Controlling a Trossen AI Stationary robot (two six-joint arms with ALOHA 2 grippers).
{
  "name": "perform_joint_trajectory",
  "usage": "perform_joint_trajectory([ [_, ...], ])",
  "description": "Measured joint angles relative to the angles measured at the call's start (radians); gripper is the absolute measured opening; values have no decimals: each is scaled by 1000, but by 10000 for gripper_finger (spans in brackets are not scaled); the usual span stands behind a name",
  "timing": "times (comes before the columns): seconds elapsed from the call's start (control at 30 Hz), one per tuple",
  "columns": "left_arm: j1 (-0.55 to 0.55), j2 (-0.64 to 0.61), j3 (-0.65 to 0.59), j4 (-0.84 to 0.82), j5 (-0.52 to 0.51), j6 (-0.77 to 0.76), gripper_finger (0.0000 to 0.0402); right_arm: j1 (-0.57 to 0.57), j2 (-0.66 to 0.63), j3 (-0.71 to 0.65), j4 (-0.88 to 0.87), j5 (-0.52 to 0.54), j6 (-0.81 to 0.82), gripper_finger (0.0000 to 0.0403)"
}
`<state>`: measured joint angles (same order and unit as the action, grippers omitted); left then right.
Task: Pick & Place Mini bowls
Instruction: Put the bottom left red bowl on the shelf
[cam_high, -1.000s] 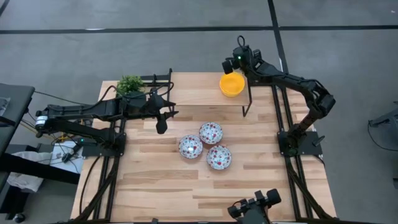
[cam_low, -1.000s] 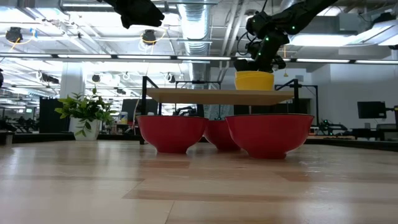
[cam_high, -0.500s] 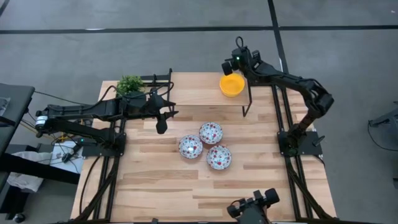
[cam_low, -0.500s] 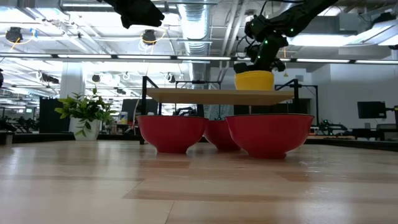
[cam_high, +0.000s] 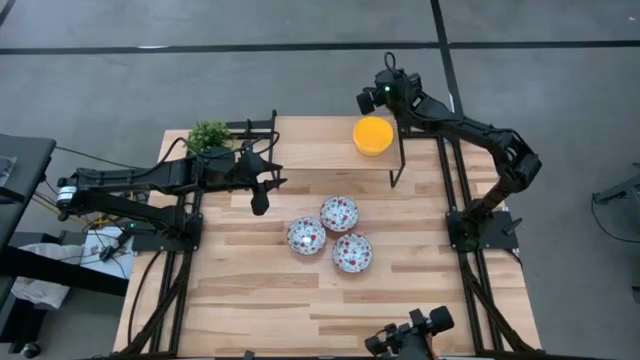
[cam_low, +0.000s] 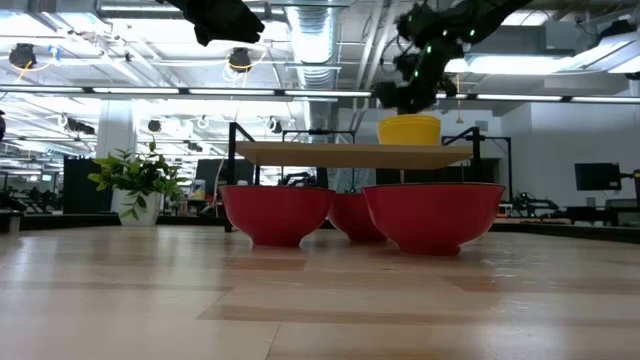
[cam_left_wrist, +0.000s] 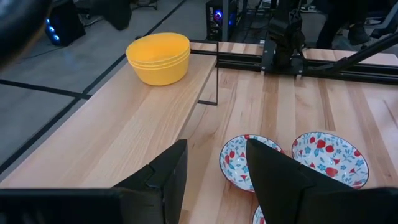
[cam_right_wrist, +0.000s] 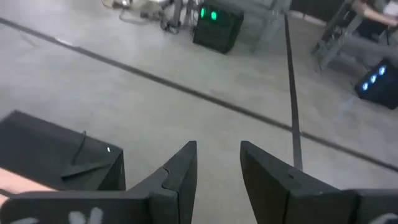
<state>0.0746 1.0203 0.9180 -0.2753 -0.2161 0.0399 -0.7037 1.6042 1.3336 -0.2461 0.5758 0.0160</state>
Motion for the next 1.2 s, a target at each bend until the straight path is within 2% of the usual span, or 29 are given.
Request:
perform_joint_trajectory([
  [0.1,0,0,0,0,0,4,163,22,-45,25,0,-27,-62,113],
  [0.3,0,0,0,0,0,8,163,91,-167,46,-29,-214,-179,113],
  [0.43,0,0,0,0,40,13,163,162,-249,46,-99,-237,-180,113],
  [0.8,0,0,0,-1,168,50,163,456,-405,46,-274,-240,-99,113],
  [0.93,0,0,0,-1,237,61,163,573,-414,46,-353,-248,-54,113],
  [1.2,-3,0,0,-1,356,92,163,776,-392,46,-486,-353,122,113],
])
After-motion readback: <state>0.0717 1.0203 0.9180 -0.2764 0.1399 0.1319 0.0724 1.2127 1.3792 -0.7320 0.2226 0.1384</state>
